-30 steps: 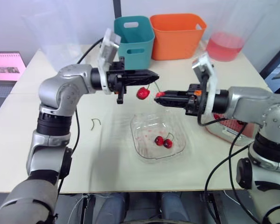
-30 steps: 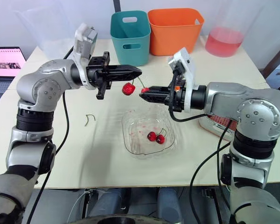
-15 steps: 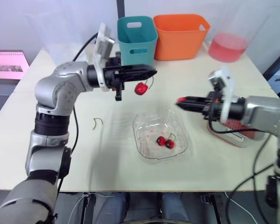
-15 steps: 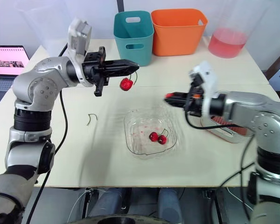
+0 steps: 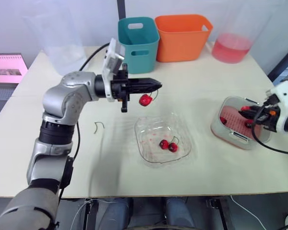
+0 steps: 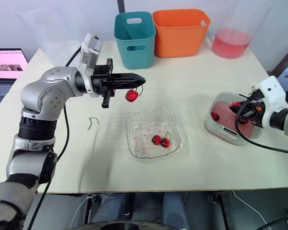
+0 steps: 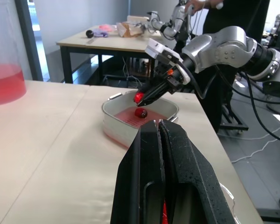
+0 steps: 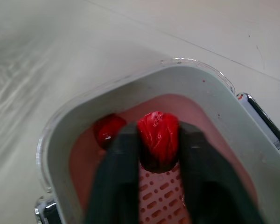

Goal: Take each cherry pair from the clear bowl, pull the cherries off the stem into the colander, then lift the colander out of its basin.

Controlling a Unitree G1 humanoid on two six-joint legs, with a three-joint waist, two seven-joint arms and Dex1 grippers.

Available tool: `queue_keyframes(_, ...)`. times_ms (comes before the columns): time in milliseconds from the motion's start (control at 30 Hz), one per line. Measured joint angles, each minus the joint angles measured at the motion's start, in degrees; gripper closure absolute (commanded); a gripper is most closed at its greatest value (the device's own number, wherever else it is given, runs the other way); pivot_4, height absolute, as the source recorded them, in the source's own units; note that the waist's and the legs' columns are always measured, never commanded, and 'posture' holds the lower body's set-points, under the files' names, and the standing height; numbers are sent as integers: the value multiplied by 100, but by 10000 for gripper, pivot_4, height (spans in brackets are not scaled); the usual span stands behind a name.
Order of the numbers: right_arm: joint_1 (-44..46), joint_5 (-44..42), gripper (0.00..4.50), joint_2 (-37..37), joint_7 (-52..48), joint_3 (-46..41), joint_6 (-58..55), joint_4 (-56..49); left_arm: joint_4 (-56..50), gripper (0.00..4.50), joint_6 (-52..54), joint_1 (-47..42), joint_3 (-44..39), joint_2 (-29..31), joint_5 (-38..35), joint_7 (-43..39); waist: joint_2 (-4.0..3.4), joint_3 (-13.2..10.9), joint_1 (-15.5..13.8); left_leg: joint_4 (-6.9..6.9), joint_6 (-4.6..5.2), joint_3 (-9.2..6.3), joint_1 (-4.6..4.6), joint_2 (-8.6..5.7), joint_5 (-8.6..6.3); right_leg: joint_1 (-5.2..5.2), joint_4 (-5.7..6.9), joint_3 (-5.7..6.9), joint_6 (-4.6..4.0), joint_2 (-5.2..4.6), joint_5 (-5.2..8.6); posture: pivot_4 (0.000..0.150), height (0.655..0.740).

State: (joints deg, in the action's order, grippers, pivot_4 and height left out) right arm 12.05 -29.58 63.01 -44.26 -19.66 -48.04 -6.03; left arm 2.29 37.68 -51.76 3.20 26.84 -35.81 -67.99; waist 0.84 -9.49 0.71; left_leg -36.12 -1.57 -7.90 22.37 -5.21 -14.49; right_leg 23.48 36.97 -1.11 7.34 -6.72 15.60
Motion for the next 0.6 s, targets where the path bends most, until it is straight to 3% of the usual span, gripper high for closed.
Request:
queue_keyframes(100,157,66,4569,-17,73,122,-47,176,41,45000,-73,-4,11,1,31,-39,0,0,-2,-1,-4,-5,0,-1,2,0,0,-1,0,-1,0,1500,7400)
queue_keyframes(300,448,39,4569,-15,44,86,-250,312,151,45000,-98,-6,12,11,48,-56,0,0,6,0,-4,-7,0,-1,2,0,0,1,0,-1,0,1500,7400)
queue_keyframes(433,920,-470,4569,-225,-88,32,-511,-118,160,45000,-46,-35,-52,8,6,-26,-1,0,34,1,-3,-10,-1,4,2,1,1,1,0,2,0,1500,7400)
queue_keyframes(600,2151,-1775,2156,-1923,615,204,-1374,-1155,148,45000,225,-202,-245,-26,-262,92,2,-2,38,-1,-18,-20,0,7,10,1,2,3,0,3,0,1500,7400)
